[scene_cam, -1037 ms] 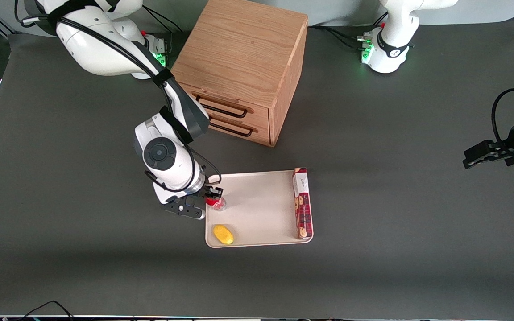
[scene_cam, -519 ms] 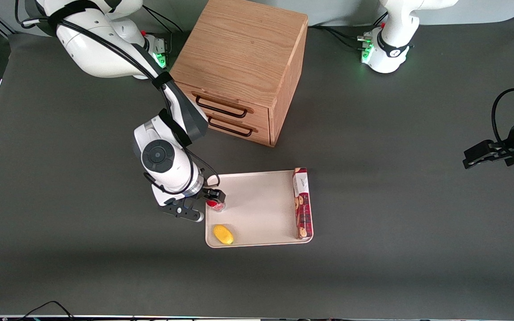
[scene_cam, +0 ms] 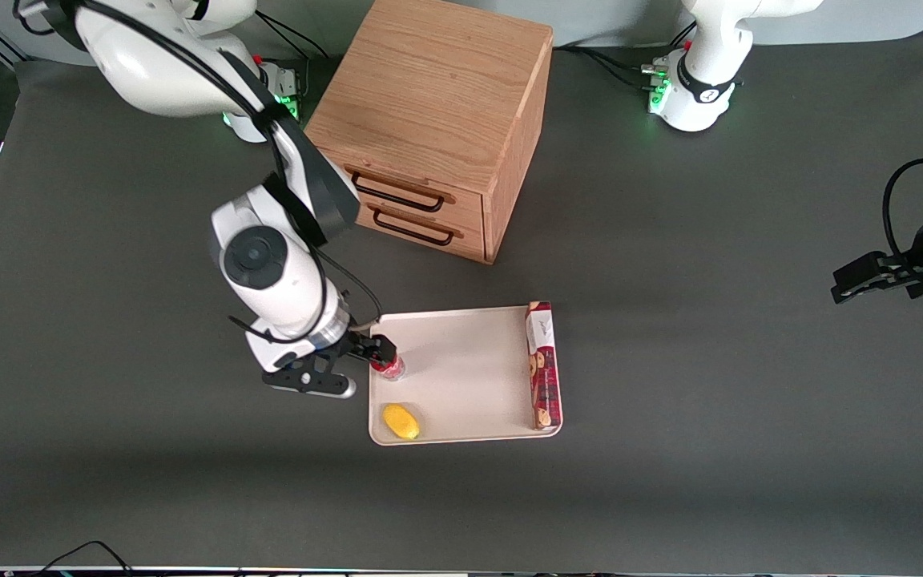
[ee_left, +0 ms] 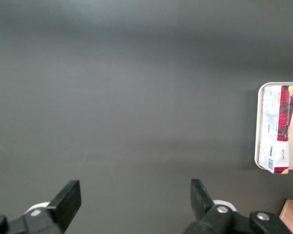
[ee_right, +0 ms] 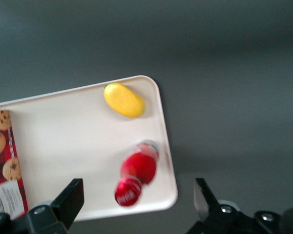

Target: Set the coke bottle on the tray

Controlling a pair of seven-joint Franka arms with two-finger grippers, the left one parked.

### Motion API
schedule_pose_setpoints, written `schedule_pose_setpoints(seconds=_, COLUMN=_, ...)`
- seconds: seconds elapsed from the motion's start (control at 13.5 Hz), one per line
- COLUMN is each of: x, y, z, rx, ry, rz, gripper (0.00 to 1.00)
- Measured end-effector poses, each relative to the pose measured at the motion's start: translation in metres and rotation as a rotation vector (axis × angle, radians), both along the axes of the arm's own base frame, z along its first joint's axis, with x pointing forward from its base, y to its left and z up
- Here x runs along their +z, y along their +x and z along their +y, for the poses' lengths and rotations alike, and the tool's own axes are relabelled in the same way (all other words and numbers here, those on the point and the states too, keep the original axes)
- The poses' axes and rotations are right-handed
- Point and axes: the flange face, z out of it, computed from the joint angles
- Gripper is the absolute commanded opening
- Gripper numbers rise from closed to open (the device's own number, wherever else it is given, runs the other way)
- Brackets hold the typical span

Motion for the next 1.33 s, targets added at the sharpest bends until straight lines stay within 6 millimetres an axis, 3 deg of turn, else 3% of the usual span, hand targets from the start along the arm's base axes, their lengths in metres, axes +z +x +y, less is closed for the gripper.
schedule_pose_setpoints(seconds=0.3, x=0.149, y=-0.049, z=-0.093, rx=0.090, ry=-0.093, rz=0.083, gripper=1.00)
schedule_pose_setpoints(seconds=0.44, x=0.196, y=-0.068, z=-0.156, rx=0.084, ry=-0.071, rz=0.085, gripper=1.00)
schedule_pose_setpoints(seconds=0.59, x=0.211, y=-0.082, z=-0.221, rx=0.066, ry=-0.040, rz=0.088, gripper=0.91)
schedule_pose_setpoints(seconds=0.67, x=0.210, y=-0.090, z=-0.246, rx=0.044, ry=-0.032, rz=0.098, gripper=0.92)
schedule_pose_setpoints(seconds=0.74, x=0.208, y=-0.096, z=-0.264, rx=0.026, ry=-0.029, rz=0.108, gripper=1.00)
schedule_pose_setpoints(seconds=1.11, x=0.202, y=-0.099, z=-0.327, rx=-0.064, ry=-0.019, rz=0.107, gripper=1.00)
schedule_pose_setpoints(seconds=1.33, x=0.202, y=-0.098, z=-0.331, rx=-0.072, ry=-0.019, rz=0.105, gripper=1.00)
